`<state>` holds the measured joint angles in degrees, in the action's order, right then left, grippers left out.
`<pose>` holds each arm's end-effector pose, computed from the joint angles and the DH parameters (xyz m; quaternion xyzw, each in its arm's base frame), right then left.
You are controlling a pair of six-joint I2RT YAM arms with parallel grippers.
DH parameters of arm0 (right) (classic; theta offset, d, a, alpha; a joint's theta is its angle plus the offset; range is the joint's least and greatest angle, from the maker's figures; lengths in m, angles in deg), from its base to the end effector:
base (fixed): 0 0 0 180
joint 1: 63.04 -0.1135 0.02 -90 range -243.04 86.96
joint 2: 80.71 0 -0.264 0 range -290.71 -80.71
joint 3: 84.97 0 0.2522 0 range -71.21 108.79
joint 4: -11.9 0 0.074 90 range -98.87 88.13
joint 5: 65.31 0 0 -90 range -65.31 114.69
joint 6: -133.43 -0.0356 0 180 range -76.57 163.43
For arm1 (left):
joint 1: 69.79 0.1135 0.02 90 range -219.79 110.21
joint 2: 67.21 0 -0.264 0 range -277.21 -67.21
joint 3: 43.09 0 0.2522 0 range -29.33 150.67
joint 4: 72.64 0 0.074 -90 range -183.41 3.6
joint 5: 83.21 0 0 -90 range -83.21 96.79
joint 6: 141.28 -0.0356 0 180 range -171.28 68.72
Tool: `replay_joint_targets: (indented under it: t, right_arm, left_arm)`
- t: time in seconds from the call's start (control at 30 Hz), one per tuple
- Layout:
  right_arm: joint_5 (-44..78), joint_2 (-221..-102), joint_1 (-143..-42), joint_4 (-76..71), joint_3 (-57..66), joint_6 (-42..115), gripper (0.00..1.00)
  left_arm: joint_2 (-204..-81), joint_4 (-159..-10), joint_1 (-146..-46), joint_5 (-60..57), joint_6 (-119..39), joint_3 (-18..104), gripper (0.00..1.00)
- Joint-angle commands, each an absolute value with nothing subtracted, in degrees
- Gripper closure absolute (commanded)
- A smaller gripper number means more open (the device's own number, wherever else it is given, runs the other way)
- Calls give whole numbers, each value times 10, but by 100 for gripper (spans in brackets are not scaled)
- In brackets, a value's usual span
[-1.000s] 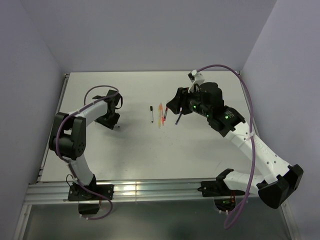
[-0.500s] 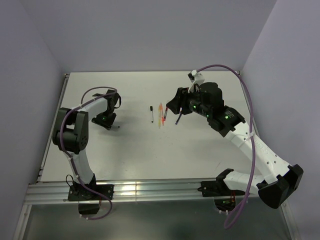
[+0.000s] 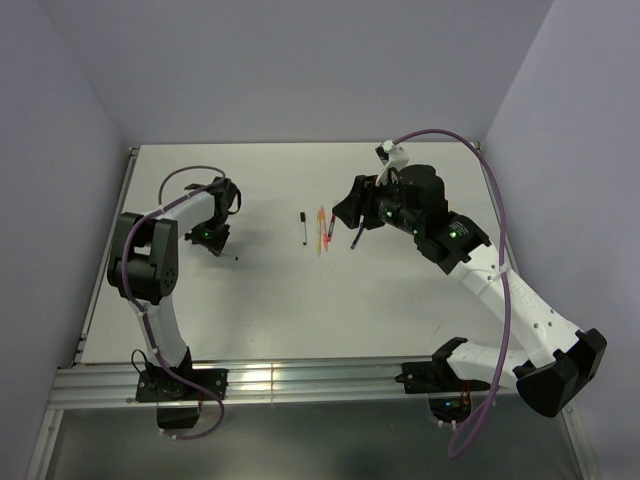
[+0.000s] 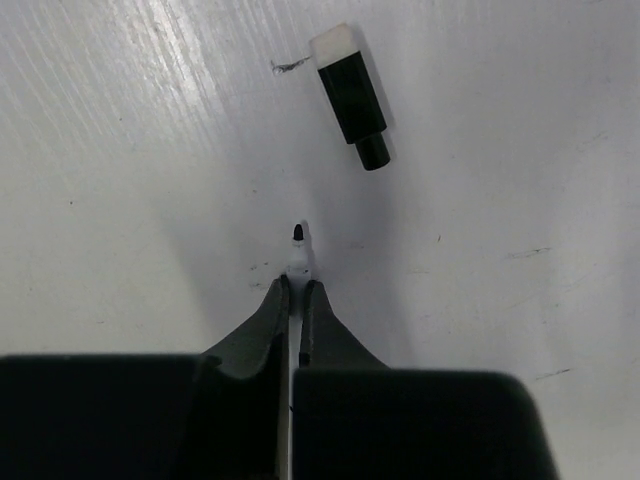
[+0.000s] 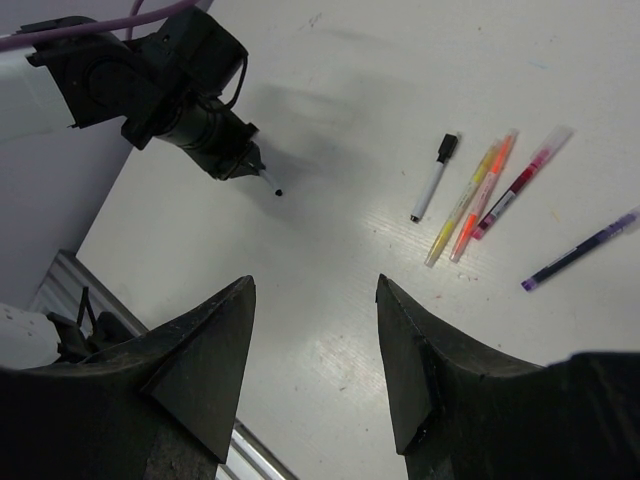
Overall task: Insert the pens into the pen caps
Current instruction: Pick up the pen from the center of the board.
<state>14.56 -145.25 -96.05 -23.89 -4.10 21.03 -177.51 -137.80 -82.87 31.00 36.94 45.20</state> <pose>0.2074 0.1422 0.3864 -0.1260 0.8051 0.3312 0.4757 0.3449 -0.0651 0.1602 -0.6001 0.7716 0.1143 0.1774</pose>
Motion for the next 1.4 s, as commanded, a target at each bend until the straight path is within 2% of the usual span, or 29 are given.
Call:
replay_joint_targets:
  t: [0.0,0.23,0.47,0.73,0.9,1.37]
  right_arm:
    - [149,-1450,-964,-233,-33,222,41]
    - [105,-1458,-964,-220,-36,219,41]
    - [-1,-1493,-964,-193,-39,209,41]
    - [-40,-1516,-964,-129,-47,198,36]
    - [-79,-1541,-963,-101,-36,182,35]
    - [-23,-1561,-952,-107,-24,200,37]
  left_arm:
    - [-1801,-1330,-824,291,357,432,100]
    - [-1722,-1243,-842,258,253,393,100]
    - [-1534,-1087,-921,193,150,353,100]
    - [-1420,-899,-1006,118,68,320,100]
    - [-1414,-832,-1028,72,35,318,100]
    - [-1412,-761,-1092,41,26,315,100]
